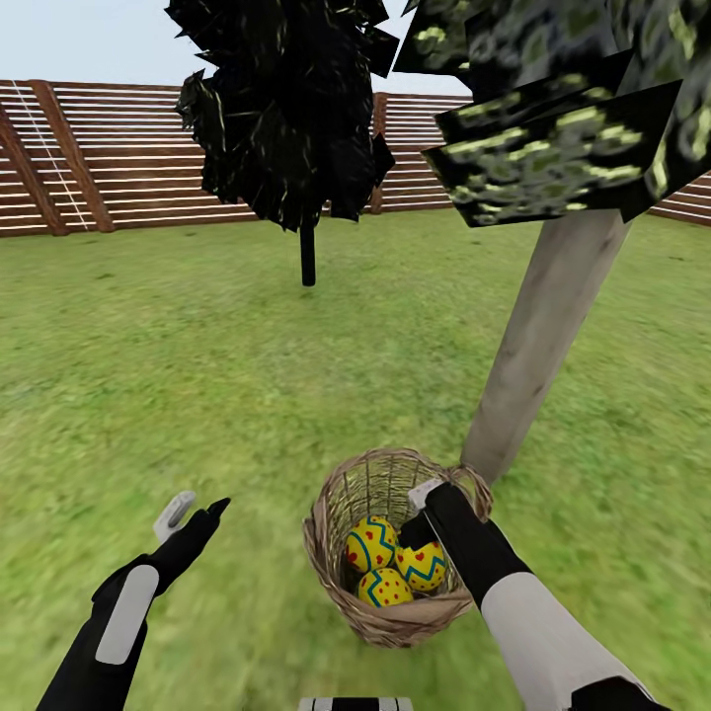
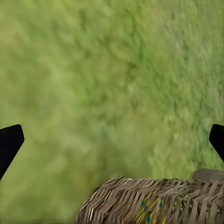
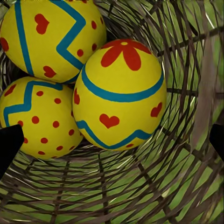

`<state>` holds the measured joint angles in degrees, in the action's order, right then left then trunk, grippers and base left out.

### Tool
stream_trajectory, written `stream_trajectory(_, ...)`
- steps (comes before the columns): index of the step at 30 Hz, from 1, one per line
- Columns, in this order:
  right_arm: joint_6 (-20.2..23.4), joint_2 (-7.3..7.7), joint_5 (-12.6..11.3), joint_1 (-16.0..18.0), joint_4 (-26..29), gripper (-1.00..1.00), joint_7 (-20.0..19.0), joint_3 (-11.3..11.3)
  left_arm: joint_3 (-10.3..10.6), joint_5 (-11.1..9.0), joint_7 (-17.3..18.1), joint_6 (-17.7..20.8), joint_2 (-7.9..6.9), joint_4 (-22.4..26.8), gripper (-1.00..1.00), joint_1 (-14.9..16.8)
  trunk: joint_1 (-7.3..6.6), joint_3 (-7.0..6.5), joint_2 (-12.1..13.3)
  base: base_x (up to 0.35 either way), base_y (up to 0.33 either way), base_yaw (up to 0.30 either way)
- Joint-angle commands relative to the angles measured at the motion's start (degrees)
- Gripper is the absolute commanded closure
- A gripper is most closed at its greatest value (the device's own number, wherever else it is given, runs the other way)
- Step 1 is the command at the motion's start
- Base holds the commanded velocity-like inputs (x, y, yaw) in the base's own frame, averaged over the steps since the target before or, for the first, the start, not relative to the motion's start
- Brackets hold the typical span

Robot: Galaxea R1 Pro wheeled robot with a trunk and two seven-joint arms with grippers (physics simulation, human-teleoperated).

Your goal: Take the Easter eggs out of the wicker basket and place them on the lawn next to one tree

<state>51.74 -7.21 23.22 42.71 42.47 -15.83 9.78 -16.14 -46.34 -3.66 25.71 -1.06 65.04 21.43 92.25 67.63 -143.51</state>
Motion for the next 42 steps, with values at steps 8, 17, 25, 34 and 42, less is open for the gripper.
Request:
stream_trajectory(8,0.36,0.00,0.51,0.09,0.02,-1.00,-0.18,0.04,-0.03,-0.59,-0.38,0.31,0.00,0.09,-1.00,0.02,-0.01,0.05,-0.02,0.000,0.000,0.000)
stream_trajectory(17,0.47,0.00,0.43,0.09,-0.06,-1.00,-0.38,0.04,-0.03,-0.59,-0.38,0.24,0.09,0.09,-1.00,0.02,-0.01,0.05,-0.02,0.126,0.000,0.000)
stream_trajectory(25,0.48,-0.08,0.50,0.09,-0.07,-1.00,-0.51,0.06,-0.03,-0.59,-0.38,0.29,0.09,0.09,-1.00,0.01,-0.01,0.05,-0.02,0.009,0.000,0.000)
stream_trajectory(34,0.34,-0.09,0.51,0.09,-0.07,-1.00,-0.60,0.12,0.01,-0.59,-0.38,0.30,0.09,0.09,-1.00,0.01,0.20,1.82,-0.13,0.000,0.000,0.000)
stream_trajectory(42,-0.09,-0.04,0.58,0.09,0.22,-1.00,-0.50,0.14,0.05,-0.59,-0.38,0.29,0.09,0.08,-1.00,0.02,0.40,3.59,-0.23,0.000,0.000,0.000)
